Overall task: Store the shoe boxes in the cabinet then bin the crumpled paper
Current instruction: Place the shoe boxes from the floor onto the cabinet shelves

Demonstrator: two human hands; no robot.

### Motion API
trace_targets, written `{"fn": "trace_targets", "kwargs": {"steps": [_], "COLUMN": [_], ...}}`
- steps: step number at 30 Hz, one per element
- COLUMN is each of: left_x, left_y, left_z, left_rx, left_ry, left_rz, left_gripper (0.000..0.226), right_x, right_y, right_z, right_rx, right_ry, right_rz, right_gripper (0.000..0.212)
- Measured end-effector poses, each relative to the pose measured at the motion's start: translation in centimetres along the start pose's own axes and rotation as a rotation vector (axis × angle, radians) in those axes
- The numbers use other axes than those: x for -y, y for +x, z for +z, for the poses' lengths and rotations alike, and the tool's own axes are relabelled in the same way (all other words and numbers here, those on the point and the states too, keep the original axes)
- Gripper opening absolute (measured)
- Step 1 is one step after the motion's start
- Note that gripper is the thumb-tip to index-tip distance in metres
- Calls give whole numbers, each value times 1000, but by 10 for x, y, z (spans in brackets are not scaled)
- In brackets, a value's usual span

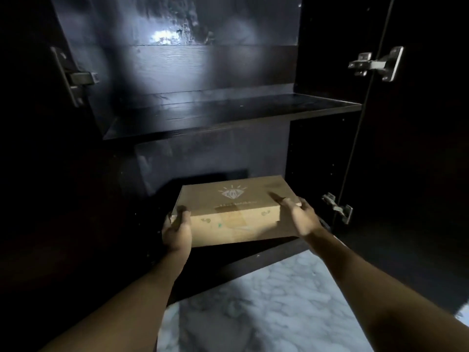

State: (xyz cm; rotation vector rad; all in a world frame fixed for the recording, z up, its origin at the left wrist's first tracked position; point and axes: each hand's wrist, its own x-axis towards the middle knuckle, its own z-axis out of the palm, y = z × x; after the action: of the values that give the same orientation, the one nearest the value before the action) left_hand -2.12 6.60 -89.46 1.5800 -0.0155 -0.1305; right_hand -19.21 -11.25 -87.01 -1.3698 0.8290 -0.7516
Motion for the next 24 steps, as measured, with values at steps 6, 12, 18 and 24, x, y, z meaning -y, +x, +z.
{"fn": "trace_targets", "kwargs": {"steps": [6,12,18,24], "left_x": [23,38,44,57], "left_y": [29,50,52,35], "left_z": [-11,-17,-12,4], "left_rx": [-16,20,-68,-25], "left_ry": [134,255,413,758], "left_rz": [85,35,65,193], "left_gripper": [44,51,72,73], "right_x": [-39,-59,-71,-84], "right_y": [41,66,78,83], "right_z": [39,60,87,109], "right_rx": [75,98,74,29], "right_ry": [-8,57,27,80], "right_rz": [20,-7,-65,-58], "right_gripper": [29,37,64,57]}}
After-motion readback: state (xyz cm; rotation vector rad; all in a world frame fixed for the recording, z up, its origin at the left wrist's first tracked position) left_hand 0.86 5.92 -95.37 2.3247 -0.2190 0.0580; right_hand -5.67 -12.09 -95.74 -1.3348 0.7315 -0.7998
